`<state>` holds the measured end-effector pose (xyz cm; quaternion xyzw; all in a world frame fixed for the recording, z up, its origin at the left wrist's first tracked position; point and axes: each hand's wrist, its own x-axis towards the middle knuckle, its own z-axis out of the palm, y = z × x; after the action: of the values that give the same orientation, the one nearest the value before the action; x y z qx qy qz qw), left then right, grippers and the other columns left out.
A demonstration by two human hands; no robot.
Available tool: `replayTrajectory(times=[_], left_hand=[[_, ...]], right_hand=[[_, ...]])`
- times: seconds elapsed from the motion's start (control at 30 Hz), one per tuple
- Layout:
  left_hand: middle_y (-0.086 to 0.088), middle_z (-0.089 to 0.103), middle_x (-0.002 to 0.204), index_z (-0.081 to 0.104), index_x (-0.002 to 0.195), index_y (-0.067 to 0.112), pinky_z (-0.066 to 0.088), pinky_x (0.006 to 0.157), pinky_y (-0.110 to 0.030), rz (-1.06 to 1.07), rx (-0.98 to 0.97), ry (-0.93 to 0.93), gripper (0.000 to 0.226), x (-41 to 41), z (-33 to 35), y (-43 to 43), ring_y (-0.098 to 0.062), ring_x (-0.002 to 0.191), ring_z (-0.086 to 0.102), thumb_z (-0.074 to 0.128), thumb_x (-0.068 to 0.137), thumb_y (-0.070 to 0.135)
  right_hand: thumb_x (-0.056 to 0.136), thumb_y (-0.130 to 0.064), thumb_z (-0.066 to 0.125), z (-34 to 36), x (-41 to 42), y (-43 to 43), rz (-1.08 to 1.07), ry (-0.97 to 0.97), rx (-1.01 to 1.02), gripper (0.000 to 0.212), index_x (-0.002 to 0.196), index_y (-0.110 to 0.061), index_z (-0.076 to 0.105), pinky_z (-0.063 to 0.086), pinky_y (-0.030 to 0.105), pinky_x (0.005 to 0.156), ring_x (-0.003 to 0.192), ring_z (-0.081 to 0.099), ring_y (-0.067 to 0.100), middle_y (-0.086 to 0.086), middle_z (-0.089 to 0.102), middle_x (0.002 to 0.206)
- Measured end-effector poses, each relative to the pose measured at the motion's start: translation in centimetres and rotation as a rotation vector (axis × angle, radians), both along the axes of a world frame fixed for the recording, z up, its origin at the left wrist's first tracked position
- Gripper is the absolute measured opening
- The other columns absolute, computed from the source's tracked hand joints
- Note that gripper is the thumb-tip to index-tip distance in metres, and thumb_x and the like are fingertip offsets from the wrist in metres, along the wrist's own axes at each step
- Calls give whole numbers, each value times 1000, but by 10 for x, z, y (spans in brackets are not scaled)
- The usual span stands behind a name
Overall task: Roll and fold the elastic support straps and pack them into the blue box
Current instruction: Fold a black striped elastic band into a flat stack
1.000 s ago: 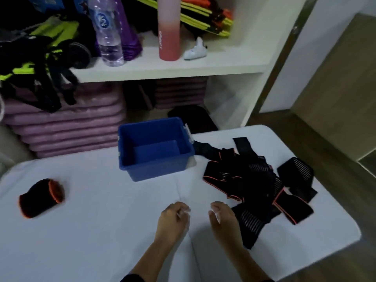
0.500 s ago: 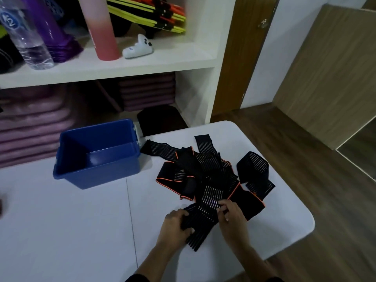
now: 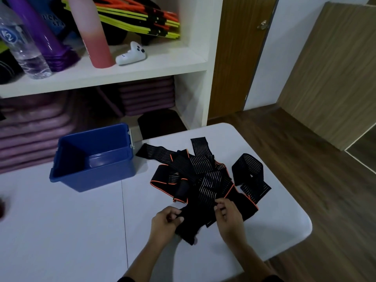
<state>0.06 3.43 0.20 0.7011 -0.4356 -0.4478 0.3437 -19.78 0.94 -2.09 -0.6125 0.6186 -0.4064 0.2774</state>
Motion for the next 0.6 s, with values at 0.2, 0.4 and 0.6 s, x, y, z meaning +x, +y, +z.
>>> replayTrajectory(times=[0.2, 0.4, 0.6], left_hand=[[-6, 59, 78, 54, 79, 13, 45, 71, -32, -11, 83, 220, 10, 0, 10, -11, -18, 76, 57, 54, 87, 7], [-3, 72, 99, 58, 107, 25, 52, 83, -32, -53, 62, 387, 32, -1, 18, -8, -19, 94, 67, 53, 89, -1], [-8, 69, 101, 67, 104, 21, 53, 88, -31, -69, 23, 323, 39, -6, 28, -18, -19, 97, 66, 66, 76, -7]], right_hand=[[88, -7, 59, 3, -1, -3, -31, -103, 34, 22, 98, -27, 59, 49, 21, 65, 71, 56, 11, 0, 60, 86], [89, -7, 57, 8, -1, -2, -32, -148, 14, 28, 97, -34, 57, 46, 16, 64, 76, 56, 11, 0, 61, 85], [90, -8, 55, 15, -1, -3, -36, -147, 23, 31, 95, -38, 55, 50, 24, 65, 72, 58, 11, 0, 61, 86]])
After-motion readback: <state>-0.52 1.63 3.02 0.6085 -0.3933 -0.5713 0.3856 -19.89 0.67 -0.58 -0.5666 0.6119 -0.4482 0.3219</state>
